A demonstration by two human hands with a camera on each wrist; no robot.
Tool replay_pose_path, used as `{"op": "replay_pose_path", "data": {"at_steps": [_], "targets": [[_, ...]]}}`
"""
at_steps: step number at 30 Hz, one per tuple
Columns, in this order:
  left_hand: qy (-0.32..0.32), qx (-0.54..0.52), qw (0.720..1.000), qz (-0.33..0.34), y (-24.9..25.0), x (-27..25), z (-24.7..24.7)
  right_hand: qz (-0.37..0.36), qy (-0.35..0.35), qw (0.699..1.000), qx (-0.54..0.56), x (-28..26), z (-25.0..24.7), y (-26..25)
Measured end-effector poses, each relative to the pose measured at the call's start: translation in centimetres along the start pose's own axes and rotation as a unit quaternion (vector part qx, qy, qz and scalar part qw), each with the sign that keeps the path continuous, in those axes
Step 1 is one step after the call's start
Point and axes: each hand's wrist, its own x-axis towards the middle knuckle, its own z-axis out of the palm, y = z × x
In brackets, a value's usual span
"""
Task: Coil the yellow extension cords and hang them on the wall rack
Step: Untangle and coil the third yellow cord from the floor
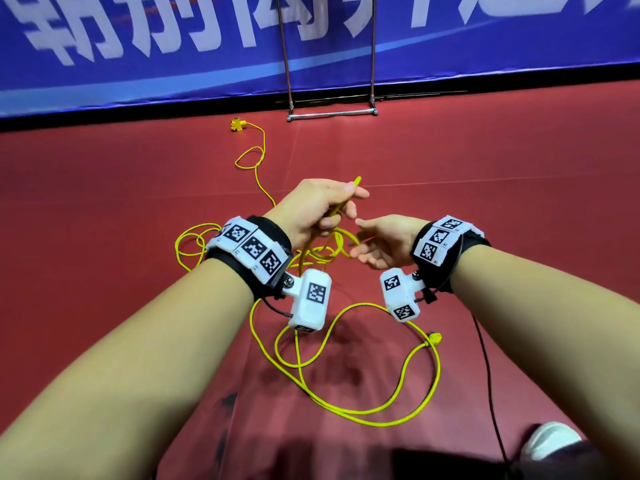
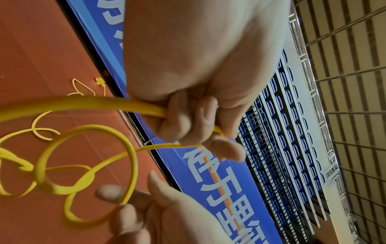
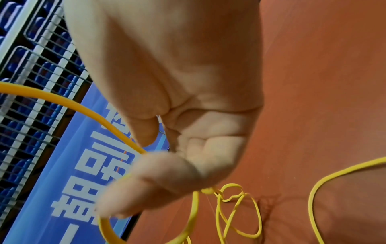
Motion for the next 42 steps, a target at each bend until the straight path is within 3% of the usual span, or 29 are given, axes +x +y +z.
{"op": "replay_pose_path", "data": {"at_steps": [7, 11, 15, 18, 21, 26, 33, 38, 42], "targets": [[-0.094, 0.087, 0.991, -0.025, -0.2, -0.4, 0.4, -0.073, -0.105, 0.986, 0.104, -0.4, -1.0, -1.5], [-0.125, 0.145, 0.977, -0.094, -0.7, -0.5, 0.5, -0.088, -0.048, 0.983, 0.152, -0.3, -1.4, -1.9], [-0.036, 0.098, 0.971, -0.213, -2.7, -0.1, -1.1, -0.150, 0.028, 0.984, 0.089, -0.2, -1.0, -1.5], [0.090, 0.023, 0.968, -0.233, -4.1, 0.6, -2.6, -0.179, -0.006, 0.983, -0.028, -0.3, -0.6, -1.1], [0.152, -0.055, 0.957, -0.239, -4.9, 0.9, -3.6, -0.199, -0.056, 0.973, -0.101, -0.4, 0.1, -0.9], [0.117, -0.078, 0.952, -0.272, -6.3, 0.9, -4.5, -0.201, -0.132, 0.947, -0.215, -1.1, 1.5, -1.1], [0.104, -0.099, 0.951, -0.274, -6.4, 0.2, -3.8, -0.163, -0.135, 0.923, -0.323, -1.3, 2.8, -1.0], [0.164, -0.167, 0.944, -0.232, -6.9, 0.7, -3.9, -0.158, -0.077, 0.960, -0.219, -1.0, 2.7, -0.9], [0.164, -0.160, 0.952, -0.203, -7.3, 0.5, -4.0, -0.188, 0.056, 0.966, -0.167, -0.4, 1.3, -0.9]]}}
